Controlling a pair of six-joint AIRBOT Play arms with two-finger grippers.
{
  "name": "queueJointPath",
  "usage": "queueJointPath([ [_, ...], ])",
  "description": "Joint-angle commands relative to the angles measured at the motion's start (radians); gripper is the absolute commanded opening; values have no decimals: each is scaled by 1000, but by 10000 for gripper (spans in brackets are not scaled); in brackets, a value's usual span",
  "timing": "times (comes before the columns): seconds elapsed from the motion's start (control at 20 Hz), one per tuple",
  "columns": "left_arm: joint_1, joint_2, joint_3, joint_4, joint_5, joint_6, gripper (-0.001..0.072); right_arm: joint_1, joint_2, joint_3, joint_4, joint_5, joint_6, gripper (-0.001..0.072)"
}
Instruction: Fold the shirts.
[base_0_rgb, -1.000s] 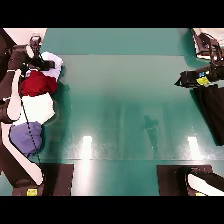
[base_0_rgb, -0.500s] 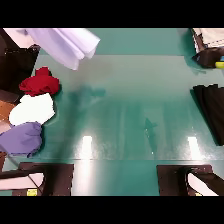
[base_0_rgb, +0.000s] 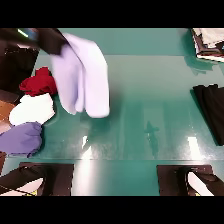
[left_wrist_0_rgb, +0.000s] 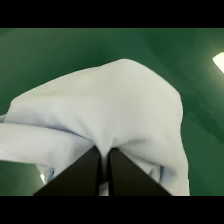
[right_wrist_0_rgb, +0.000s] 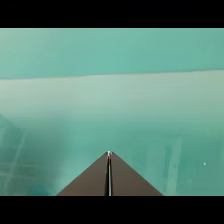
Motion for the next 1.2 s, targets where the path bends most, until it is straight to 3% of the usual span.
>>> queueJointPath([
  [0.0,-81,-42,-192,-94,41,3,28,-8,7,0,9,61,0,15],
  [0.05,-81,-67,-224,-140,63,3,170,-8,7,0,8,71,0,15],
  [0.1,-81,-92,-244,-200,77,-3,556,-8,7,0,9,75,0,15],
  [0.15,-81,-116,-246,-234,77,-5,680,-8,7,0,8,79,0,15],
  [0.2,-81,-126,-246,-241,80,3,614,-8,7,0,8,84,0,15],
  [0.4,-28,-133,-246,-107,153,22,615,-8,7,0,9,96,0,15],
  [0.55,91,-185,-253,-141,179,14,616,-8,7,0,9,130,0,15],
  [0.65,172,-271,-253,-243,182,24,615,-8,7,-2,9,140,0,15],
  [0.8,227,-419,-253,-453,219,123,615,-8,7,-2,9,175,0,15],
  [1.0,210,-573,-252,-597,286,211,615,8,5,-2,-1,201,0,15],
  [1.15,193,-626,-248,-624,353,212,615,38,-13,-2,-1,205,0,15],
])
